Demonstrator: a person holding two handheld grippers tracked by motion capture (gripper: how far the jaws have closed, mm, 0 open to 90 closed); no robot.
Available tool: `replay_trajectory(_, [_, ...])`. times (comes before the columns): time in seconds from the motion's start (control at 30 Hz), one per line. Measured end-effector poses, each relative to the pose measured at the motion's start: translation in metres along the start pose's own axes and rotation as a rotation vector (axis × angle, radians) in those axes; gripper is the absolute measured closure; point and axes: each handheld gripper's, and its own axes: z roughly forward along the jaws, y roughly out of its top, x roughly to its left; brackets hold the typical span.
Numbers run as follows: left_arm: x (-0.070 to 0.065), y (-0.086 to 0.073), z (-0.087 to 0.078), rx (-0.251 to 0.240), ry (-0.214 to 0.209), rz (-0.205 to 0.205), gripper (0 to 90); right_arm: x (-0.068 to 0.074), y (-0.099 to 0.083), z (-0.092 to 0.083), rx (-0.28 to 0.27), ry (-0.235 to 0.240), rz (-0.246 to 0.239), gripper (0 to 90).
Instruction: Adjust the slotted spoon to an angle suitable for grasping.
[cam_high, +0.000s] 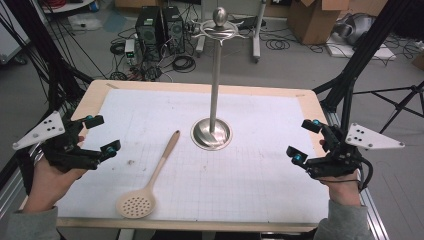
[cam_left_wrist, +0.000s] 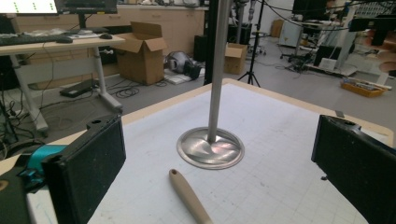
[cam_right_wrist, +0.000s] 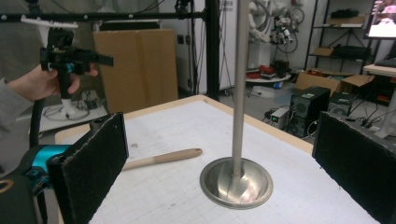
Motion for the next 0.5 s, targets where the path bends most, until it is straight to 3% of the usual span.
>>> replay_trajectory(0.2, [0.001, -0.002, 0.001, -0.012, 0.004, -0.010, 3.3, -0.008, -0.007, -0.004, -0.007, -0.026, 0.043, 2.1])
replay_trajectory(0.33, [0.002, -0.006, 0.006, -0.013, -0.055, -0.047, 3.4, -0.005, -0.006, -0.003, -0.001, -0.022, 0.036, 2.1])
replay_trajectory(0.5, [0.004, -0.012, 0.010, 0.010, -0.052, -0.026, 3.4, -0.003, -0.005, 0.000, 0.008, -0.013, 0.023, 2.2])
